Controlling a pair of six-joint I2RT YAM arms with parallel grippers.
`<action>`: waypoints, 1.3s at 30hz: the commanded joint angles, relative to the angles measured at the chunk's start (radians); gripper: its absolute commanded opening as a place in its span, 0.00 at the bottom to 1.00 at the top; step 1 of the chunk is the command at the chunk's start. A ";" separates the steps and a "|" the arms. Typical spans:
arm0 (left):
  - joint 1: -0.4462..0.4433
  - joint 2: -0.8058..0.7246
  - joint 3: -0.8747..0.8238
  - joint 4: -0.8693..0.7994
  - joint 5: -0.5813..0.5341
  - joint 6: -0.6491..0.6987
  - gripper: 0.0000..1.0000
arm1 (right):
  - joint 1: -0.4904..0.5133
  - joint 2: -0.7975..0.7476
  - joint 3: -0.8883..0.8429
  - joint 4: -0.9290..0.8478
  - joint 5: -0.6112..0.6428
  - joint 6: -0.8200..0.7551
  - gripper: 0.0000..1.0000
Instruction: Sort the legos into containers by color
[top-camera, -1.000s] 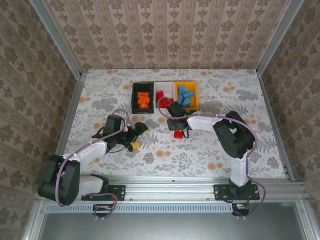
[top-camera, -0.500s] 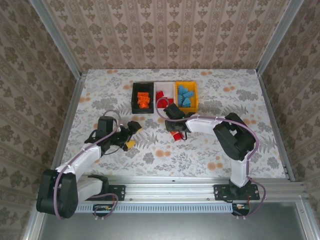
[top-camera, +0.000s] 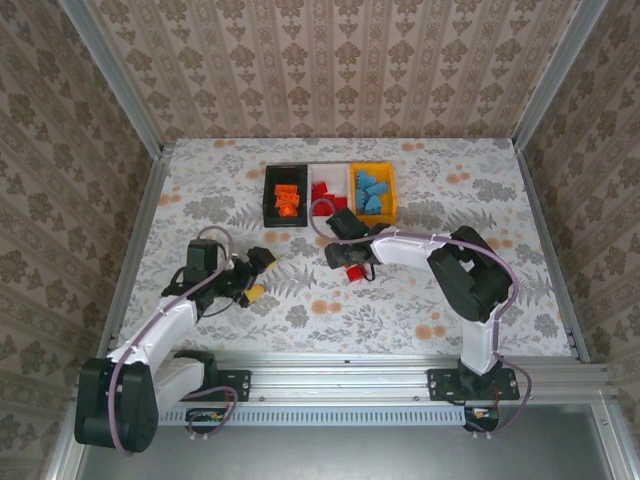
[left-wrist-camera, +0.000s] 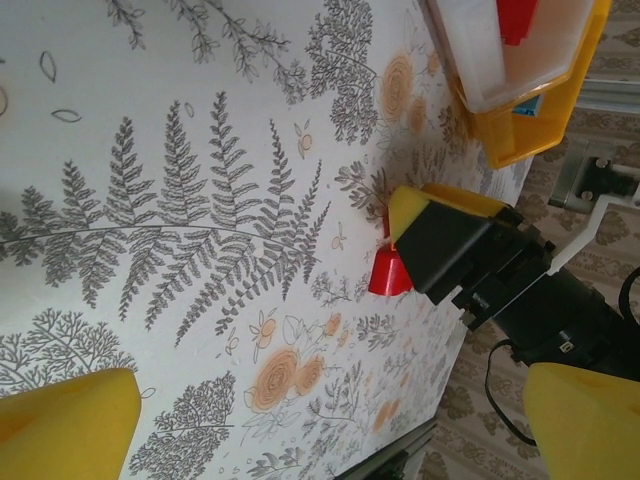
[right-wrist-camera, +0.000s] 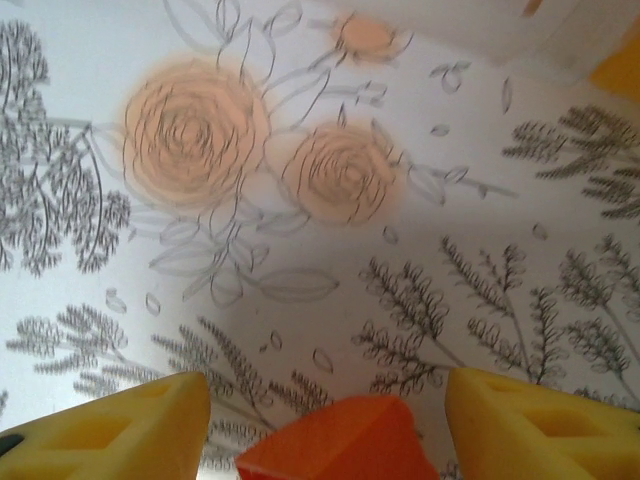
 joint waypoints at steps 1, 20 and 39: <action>0.007 -0.012 -0.027 0.022 0.035 -0.004 1.00 | 0.006 -0.031 -0.028 -0.061 -0.058 -0.078 0.65; 0.058 -0.026 0.004 -0.026 0.064 0.032 1.00 | 0.008 -0.071 0.012 -0.049 0.046 -0.078 0.37; 0.339 0.109 0.155 -0.054 0.298 0.114 1.00 | 0.078 0.204 0.608 -0.110 0.030 -0.054 0.35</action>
